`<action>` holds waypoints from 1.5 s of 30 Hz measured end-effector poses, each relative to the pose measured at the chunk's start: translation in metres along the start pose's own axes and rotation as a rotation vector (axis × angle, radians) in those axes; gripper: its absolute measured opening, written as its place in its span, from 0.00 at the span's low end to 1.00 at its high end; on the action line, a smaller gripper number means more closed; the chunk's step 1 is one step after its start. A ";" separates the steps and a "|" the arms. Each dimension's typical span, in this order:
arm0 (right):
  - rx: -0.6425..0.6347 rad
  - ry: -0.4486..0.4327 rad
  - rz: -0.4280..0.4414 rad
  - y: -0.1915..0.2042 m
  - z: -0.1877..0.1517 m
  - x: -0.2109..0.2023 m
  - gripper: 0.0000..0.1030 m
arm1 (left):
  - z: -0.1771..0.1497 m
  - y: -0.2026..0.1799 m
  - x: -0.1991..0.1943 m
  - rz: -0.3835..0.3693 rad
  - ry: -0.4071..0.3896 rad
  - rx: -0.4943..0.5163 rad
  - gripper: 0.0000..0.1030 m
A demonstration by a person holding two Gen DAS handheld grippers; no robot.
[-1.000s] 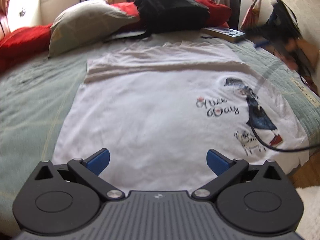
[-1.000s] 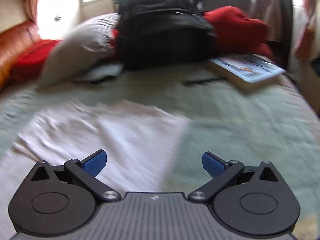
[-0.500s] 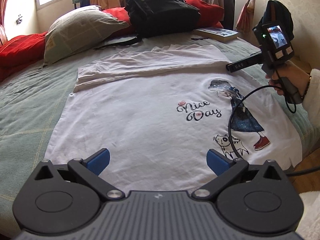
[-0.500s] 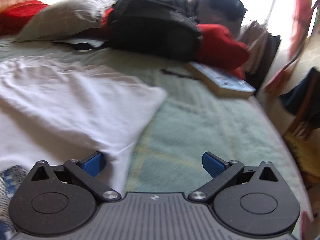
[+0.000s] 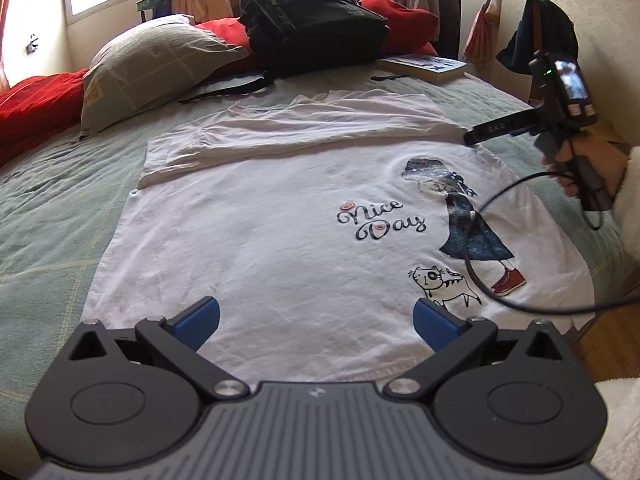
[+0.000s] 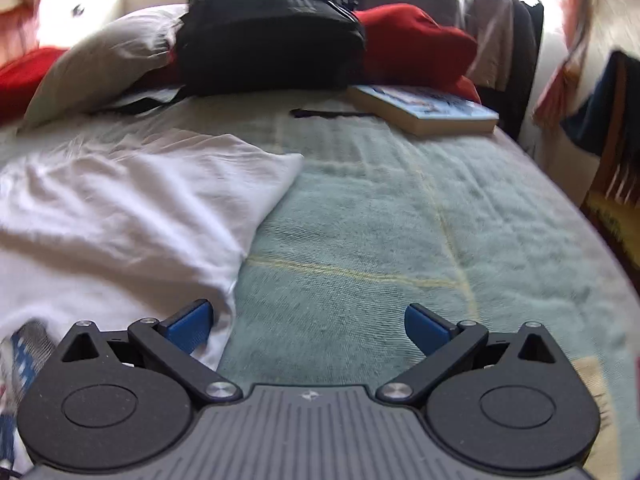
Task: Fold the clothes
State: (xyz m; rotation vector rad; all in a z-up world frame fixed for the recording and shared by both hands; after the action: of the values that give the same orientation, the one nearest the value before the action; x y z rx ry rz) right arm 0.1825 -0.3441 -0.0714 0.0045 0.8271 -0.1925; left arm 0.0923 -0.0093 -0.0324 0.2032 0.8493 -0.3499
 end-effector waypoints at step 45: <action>0.157 0.040 0.405 0.019 0.119 0.074 1.00 | 0.025 0.034 0.033 0.013 0.013 -0.068 0.99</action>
State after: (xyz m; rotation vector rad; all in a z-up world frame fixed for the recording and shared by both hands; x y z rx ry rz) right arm 0.3213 -0.3473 -0.0462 0.3219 0.8316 0.1254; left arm 0.1427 0.0068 -0.0405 0.1481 0.8708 -0.3078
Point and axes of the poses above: each gripper's, at about its wrist camera, not at the fingertips, and x roughly the way its jaws point, y to its left, z to its top, the point moved 1 cm from there along x, roughly the way its jaws point, and after that the axes turned 5 degrees about y, right-handed, at the moved point
